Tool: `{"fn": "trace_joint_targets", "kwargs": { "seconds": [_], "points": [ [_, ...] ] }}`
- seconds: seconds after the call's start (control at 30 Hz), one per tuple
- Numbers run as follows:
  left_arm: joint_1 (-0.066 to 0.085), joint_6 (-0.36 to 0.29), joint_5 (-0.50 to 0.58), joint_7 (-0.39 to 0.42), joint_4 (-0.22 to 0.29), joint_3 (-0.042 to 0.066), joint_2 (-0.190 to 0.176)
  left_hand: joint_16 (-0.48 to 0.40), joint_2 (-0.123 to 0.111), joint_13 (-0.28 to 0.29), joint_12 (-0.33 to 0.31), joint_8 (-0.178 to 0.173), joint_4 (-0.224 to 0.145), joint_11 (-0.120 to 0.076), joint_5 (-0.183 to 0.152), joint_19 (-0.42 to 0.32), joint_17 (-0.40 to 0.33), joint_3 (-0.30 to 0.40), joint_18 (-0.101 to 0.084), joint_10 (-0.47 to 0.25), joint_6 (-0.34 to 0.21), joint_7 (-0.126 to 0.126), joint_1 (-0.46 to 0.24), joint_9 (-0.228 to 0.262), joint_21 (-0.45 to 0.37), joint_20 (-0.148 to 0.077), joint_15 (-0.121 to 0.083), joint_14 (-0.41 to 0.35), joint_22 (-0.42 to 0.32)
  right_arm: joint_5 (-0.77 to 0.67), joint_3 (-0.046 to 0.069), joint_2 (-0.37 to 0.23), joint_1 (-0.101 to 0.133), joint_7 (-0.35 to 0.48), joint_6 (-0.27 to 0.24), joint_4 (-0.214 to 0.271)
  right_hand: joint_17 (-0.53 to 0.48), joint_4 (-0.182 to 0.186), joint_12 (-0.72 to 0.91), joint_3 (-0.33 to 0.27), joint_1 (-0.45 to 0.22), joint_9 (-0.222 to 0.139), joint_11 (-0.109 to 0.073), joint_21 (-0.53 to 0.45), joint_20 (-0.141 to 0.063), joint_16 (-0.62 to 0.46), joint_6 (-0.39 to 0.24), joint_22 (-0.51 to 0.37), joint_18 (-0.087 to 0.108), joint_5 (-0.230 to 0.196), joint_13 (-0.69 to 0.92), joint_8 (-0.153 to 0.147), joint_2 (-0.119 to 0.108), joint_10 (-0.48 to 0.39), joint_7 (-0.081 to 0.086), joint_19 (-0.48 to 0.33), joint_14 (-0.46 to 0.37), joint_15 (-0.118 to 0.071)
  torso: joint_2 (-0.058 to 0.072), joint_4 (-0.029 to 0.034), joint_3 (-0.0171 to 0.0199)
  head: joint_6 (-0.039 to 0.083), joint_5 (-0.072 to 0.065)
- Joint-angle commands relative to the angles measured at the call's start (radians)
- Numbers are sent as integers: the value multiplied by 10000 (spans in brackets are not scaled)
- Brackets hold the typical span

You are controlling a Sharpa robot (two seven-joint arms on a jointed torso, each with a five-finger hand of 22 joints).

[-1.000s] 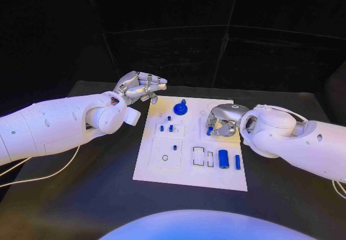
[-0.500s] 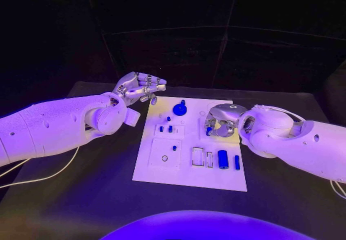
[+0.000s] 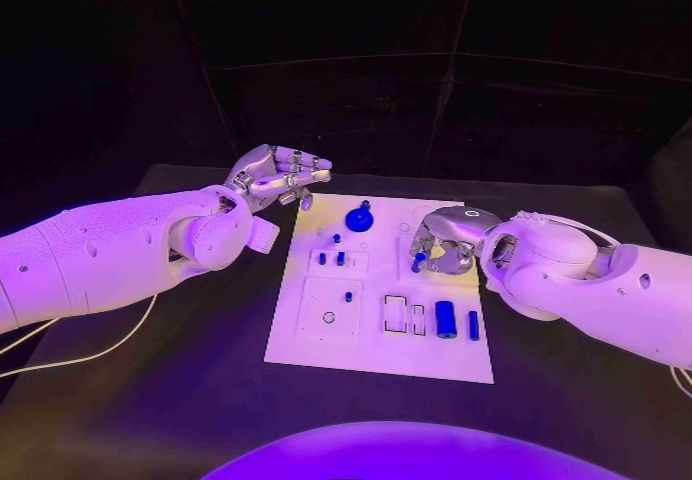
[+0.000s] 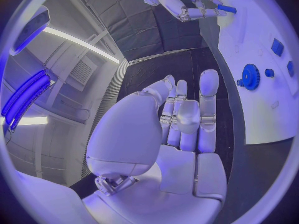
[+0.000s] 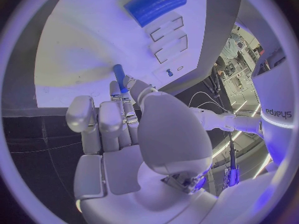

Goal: Assemble the parts on the task board

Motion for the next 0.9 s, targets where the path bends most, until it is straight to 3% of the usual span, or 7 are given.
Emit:
{"fn": "trace_joint_targets", "kwargs": {
  "seconds": [0.03,0.13,0.27,0.43,0.6,0.7,0.9],
  "points": [
    [15,105,29,34,-10,6,-5,-40,24,12,38,43,11,13,16,-36,-4,53,162,-84,-66,15,52,-15,-18,15,11,-83,-12,89,12,-144,24,44,-457,312,-10,-15,-31,55,21,-3,32,66,-7,5,81,14,-95,-33,8,43,24,68,-6,64,30,-71,-2,10,-1,26,-20],
    [15,117,29,24,-21,5,-4,-40,24,12,38,43,11,13,16,-36,-4,53,162,-84,-66,15,52,-15,-18,15,11,-83,-12,198,33,-318,30,51,-574,689,-7,-11,-42,54,12,-6,32,72,-10,8,85,20,-97,-29,5,39,8,74,-5,68,31,-71,-3,16,-2,37,-24],
    [15,122,29,19,-28,5,1,-40,24,12,38,43,11,13,16,-36,-4,53,162,-84,-66,15,52,-15,-18,15,11,-83,-12,326,170,-405,36,114,-739,1083,1,-12,-56,56,8,-9,33,72,-12,13,84,18,-96,-21,2,33,-9,73,-4,65,32,-72,6,15,-2,52,-13],
    [15,125,29,22,-43,4,22,-40,24,12,38,43,11,13,16,-36,-4,53,162,-84,-66,15,52,-15,-18,15,11,-83,-12,251,234,-220,37,356,-873,1368,6,-29,-123,93,30,-26,43,93,-17,21,65,42,-102,26,-12,1,-50,54,8,79,35,-68,17,10,2,50,19],
    [15,130,29,30,-54,3,52,-41,29,22,54,59,-10,22,13,-28,-2,76,163,-104,-83,26,54,-18,-47,18,17,-78,-27,183,250,305,31,652,-986,1494,9,-34,-138,116,46,-29,44,93,-18,25,71,38,-101,36,-13,-4,-43,62,9,74,36,-67,27,32,0,5,70],
    [14,125,29,41,-72,3,72,-41,29,22,54,59,-10,22,13,-28,-2,76,163,-104,-83,26,54,-18,-47,18,17,-78,-27,164,248,677,22,842,-1035,1469,-3,-41,-155,140,63,-32,46,93,-19,21,77,35,-100,56,-14,-9,-39,70,12,69,34,-66,14,13,0,-21,128],
    [14,138,29,54,-99,3,158,-41,29,22,54,59,-10,22,13,-28,-2,76,163,-104,-83,26,54,-18,-47,18,17,-78,-27,148,210,1486,-154,1208,-964,1253,-26,-48,-172,162,76,-36,48,93,-19,14,82,29,-99,80,-15,-15,-36,77,15,63,31,-65,25,32,-4,-65,198]
  ]
}}
